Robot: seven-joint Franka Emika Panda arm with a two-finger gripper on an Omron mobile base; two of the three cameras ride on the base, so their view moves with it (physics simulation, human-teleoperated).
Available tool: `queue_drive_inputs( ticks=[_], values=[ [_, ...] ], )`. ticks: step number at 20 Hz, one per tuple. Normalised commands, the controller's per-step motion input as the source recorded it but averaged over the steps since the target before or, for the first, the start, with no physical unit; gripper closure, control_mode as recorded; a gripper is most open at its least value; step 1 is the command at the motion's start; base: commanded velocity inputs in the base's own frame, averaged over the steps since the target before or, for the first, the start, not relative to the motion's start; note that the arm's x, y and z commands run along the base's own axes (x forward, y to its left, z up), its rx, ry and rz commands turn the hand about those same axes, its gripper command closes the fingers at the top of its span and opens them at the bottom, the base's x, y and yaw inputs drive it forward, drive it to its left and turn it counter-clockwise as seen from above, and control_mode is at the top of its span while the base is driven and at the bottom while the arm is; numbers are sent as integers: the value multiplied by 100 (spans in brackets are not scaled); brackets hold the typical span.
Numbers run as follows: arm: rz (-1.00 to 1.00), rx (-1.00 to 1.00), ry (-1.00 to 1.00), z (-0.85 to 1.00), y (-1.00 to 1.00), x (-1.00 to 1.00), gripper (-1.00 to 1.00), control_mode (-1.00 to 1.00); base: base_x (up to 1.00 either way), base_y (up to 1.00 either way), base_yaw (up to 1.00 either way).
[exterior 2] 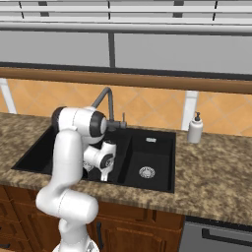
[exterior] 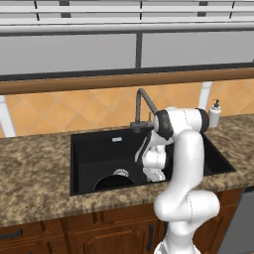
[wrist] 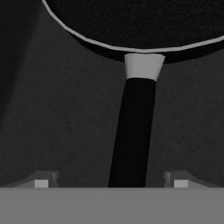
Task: Pick the pan and sponge and place them into the sink. Then turn on the water.
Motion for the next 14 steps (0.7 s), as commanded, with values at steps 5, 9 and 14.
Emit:
queue_drive_inputs(
  ticks=[5, 9, 14],
  values=[
    [-12, 0, -2, 50, -14, -4, -100, -100, 0, 0, 0],
    [-12, 0, -1, 59, 0, -9, -100, -100, 0, 0, 0],
    [-11, 0, 0, 76, 0, -22, -100, -100, 0, 0, 0]
  ],
)
